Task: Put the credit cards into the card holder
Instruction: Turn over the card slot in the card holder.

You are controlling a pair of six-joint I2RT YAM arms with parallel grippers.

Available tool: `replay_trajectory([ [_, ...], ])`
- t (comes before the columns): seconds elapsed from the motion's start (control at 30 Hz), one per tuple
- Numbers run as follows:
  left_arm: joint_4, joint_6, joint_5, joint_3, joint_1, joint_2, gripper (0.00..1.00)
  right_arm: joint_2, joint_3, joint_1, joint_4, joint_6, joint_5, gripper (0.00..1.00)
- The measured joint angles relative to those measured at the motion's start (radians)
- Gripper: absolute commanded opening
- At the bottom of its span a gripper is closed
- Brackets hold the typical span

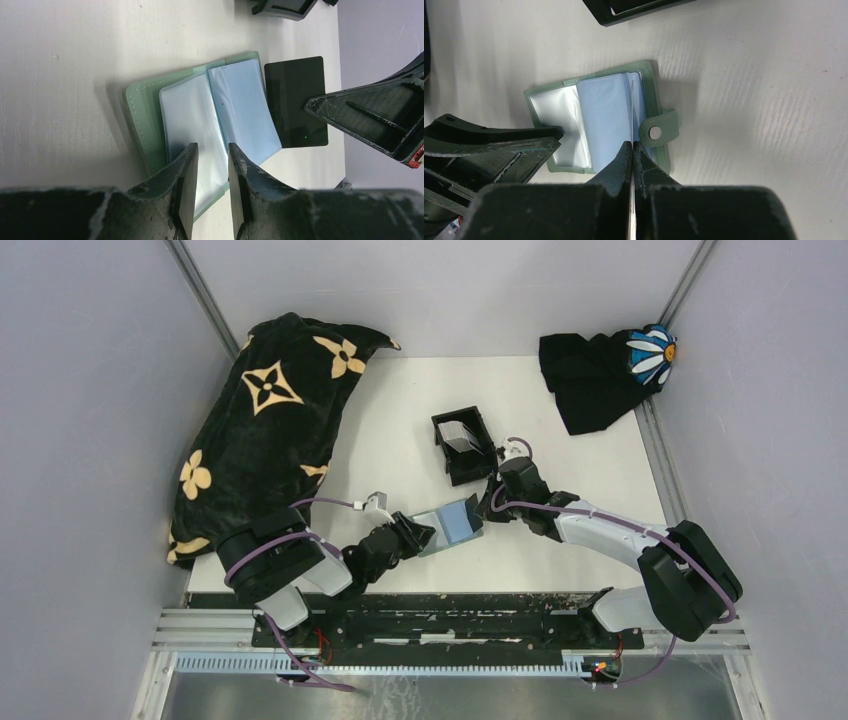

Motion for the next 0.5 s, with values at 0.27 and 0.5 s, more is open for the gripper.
replay_trajectory([
  [0.27,0.0,0.0,0.0,0.0,0.0,0.0,0.35,0.001,-0.006,0.0,0.028,0.015,-0.016,0.01],
  [0.5,0.0,0.0,0.0,0.0,0.0,0.0,0.35,0.012,-0.025,0.0,0.081,0.038,-0.064,0.01],
])
